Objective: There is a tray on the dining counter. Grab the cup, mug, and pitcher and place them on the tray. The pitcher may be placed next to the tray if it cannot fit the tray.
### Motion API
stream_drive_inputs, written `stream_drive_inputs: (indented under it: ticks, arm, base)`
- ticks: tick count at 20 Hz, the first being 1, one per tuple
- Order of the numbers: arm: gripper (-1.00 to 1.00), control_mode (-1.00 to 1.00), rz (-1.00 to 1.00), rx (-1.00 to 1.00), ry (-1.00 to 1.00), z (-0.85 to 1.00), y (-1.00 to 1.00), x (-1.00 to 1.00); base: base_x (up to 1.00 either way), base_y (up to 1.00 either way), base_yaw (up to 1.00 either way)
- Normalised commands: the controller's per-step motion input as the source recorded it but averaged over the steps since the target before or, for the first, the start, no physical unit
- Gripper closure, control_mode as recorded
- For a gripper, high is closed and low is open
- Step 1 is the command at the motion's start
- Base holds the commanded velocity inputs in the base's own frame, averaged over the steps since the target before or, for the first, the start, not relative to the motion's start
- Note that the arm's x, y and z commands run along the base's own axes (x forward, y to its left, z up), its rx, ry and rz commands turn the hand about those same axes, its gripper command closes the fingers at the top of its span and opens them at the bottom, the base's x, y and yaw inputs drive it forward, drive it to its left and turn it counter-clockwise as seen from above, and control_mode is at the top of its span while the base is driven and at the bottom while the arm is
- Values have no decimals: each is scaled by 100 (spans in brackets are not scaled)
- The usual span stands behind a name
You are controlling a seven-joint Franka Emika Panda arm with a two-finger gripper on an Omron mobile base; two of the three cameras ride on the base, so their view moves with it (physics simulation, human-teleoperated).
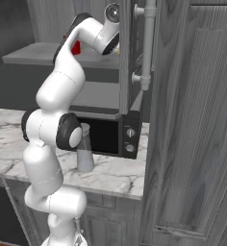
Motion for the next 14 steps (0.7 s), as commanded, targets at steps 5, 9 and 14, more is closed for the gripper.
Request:
stream_drive_inputs:
  ticks: [5, 9, 14]
  arm:
    - [-100, -100, 0, 0, 0, 2, -9, 21]
    - [-100, -100, 0, 0, 0, 3, -2, 19]
    - [-100, -100, 0, 0, 0, 1, 0, 13]
  base:
    - [0, 0, 0]
    - [0, 0, 0]
    - [0, 0, 0]
